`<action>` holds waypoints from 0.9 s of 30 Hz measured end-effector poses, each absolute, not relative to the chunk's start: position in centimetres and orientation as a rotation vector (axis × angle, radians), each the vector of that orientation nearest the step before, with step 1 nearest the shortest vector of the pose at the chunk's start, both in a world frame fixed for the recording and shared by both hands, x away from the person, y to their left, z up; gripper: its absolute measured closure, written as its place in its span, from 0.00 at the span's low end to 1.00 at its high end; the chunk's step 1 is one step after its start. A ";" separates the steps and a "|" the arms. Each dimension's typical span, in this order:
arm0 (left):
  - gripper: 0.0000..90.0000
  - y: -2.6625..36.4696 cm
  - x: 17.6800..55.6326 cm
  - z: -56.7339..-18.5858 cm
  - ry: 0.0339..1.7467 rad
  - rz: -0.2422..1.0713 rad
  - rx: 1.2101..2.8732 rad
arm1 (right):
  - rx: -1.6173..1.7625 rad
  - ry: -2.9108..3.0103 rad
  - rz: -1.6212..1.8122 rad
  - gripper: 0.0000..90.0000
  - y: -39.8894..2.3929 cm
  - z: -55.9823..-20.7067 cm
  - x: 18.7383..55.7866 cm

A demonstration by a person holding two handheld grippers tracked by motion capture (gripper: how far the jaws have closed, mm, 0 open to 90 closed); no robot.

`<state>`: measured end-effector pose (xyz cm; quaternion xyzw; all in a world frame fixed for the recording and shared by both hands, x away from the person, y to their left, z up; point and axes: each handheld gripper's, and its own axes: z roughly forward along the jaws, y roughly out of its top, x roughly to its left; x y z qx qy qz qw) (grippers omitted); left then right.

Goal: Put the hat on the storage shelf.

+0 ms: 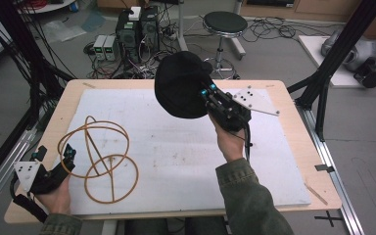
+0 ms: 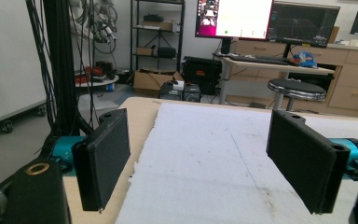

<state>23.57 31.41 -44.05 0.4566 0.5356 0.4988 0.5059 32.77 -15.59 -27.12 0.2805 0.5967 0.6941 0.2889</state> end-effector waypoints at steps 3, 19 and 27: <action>0.24 31.4 23.5 -44.1 1.293 1.203 1.099 | 0.729 1.602 1.872 0.97 -14.8 -27.0 32.5; 0.24 31.3 23.6 -44.0 1.286 1.192 1.099 | 0.562 1.691 2.088 0.97 -8.3 -25.6 31.8; 0.24 31.6 23.5 -43.9 1.290 1.193 1.084 | 0.476 1.750 2.193 0.97 -5.8 -25.3 32.6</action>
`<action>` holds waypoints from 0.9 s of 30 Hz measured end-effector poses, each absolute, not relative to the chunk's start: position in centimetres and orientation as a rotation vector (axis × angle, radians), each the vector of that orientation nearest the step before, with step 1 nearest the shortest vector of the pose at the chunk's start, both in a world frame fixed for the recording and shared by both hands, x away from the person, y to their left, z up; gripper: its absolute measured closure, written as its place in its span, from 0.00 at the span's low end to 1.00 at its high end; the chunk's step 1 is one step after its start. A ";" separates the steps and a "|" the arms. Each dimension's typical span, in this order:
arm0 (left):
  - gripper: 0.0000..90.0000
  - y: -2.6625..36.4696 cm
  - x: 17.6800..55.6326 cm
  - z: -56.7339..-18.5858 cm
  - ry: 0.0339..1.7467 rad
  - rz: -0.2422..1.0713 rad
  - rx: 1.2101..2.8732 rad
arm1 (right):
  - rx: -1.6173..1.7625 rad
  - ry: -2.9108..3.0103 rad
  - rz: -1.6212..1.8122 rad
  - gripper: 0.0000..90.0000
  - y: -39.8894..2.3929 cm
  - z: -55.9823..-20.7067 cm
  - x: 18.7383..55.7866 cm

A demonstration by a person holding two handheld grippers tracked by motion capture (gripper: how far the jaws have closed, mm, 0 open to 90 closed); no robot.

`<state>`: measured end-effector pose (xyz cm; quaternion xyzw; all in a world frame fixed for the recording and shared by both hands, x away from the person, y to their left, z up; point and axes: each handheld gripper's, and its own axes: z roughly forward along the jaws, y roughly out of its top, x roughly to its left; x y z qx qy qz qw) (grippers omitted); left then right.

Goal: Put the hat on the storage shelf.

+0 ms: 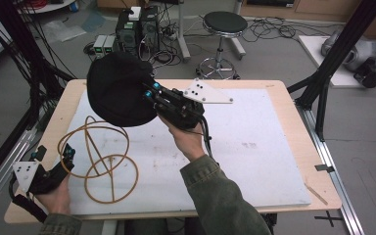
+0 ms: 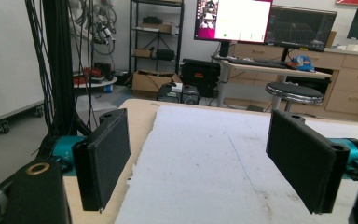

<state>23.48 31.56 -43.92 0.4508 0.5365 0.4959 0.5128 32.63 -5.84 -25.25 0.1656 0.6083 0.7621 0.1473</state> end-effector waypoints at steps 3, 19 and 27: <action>0.24 31.7 23.4 -43.9 1.291 1.191 1.084 | 0.459 1.774 2.243 0.97 -5.1 -25.3 33.1; 0.24 31.7 23.4 -44.0 1.294 1.185 1.082 | 0.234 1.947 2.308 0.97 -1.8 -24.8 32.3; 0.24 31.8 23.3 -44.0 1.295 1.184 1.078 | 0.146 2.070 2.287 0.97 0.0 -25.1 31.8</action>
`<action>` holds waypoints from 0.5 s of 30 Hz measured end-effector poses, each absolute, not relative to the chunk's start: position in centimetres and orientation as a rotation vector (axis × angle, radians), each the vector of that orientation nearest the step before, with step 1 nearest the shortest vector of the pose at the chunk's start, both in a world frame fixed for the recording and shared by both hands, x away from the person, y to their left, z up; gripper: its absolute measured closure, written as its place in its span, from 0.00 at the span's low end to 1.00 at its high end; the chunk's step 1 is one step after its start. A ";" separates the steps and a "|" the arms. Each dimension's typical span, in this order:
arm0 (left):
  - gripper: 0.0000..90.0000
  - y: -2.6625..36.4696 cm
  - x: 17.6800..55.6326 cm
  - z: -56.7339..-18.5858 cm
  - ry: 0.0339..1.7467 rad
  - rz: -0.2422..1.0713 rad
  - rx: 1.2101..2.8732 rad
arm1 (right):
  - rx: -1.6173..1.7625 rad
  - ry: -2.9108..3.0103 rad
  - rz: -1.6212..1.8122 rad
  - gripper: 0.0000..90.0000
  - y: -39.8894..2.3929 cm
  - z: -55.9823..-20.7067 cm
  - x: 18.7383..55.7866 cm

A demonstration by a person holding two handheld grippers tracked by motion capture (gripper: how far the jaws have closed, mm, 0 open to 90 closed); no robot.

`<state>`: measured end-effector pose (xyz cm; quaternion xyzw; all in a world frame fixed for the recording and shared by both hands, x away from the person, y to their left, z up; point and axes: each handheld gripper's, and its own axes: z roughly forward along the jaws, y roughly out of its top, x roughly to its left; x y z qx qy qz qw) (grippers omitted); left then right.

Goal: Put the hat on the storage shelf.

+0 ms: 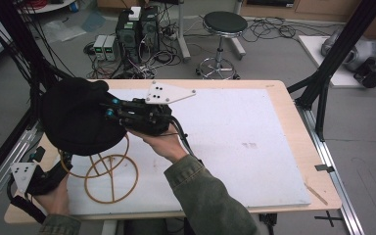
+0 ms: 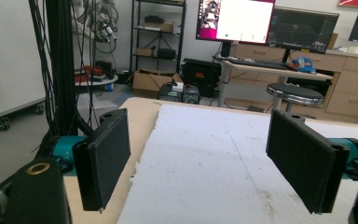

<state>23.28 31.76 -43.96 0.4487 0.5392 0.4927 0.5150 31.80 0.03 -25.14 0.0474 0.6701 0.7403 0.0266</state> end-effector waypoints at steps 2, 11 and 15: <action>0.24 31.8 23.3 -44.0 1.295 1.184 1.079 | 0.120 2.112 2.267 0.97 0.5 -25.3 31.7; 0.24 32.0 23.3 -44.0 1.307 1.182 1.071 | 0.004 2.316 2.101 0.97 2.1 -26.3 30.9; 0.24 32.0 23.2 -44.0 1.309 1.183 1.070 | 0.013 2.323 2.102 0.96 2.2 -26.5 31.0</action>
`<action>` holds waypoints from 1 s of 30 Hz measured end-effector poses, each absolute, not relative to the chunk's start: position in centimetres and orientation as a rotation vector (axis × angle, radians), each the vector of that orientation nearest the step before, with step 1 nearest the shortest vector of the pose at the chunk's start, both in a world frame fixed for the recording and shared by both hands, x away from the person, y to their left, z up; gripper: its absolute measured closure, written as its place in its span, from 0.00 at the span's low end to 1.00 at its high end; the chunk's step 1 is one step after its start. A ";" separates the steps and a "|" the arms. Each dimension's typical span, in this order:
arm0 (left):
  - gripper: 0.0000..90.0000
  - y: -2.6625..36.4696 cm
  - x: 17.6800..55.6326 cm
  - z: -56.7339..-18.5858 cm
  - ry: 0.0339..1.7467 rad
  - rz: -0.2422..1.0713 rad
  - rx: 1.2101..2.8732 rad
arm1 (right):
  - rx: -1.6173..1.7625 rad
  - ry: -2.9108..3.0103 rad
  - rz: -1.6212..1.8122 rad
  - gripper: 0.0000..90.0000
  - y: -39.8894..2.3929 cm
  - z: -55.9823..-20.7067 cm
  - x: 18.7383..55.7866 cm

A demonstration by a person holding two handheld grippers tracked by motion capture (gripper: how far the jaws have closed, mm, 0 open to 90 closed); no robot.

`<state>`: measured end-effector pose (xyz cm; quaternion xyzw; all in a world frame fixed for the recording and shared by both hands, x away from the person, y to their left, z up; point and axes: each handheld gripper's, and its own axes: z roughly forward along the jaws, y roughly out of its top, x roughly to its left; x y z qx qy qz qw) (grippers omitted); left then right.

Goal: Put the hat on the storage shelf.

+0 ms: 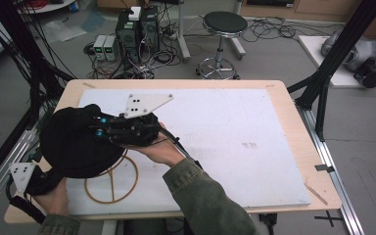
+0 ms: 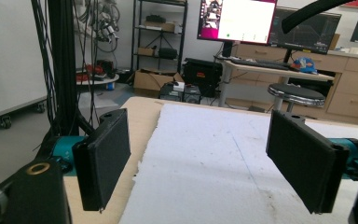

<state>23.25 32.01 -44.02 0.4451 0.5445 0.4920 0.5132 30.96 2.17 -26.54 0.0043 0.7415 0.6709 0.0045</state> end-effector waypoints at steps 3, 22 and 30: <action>0.24 32.0 23.2 -44.0 1.313 1.182 1.068 | 0.024 2.329 2.102 0.96 2.0 -26.8 31.1; 0.24 32.3 22.9 -44.0 1.319 1.158 1.041 | 0.117 2.335 2.129 0.86 1.1 -27.9 31.1; 0.24 32.3 22.9 -44.0 1.318 1.156 1.035 | 0.126 2.287 2.100 0.75 0.8 -28.0 30.6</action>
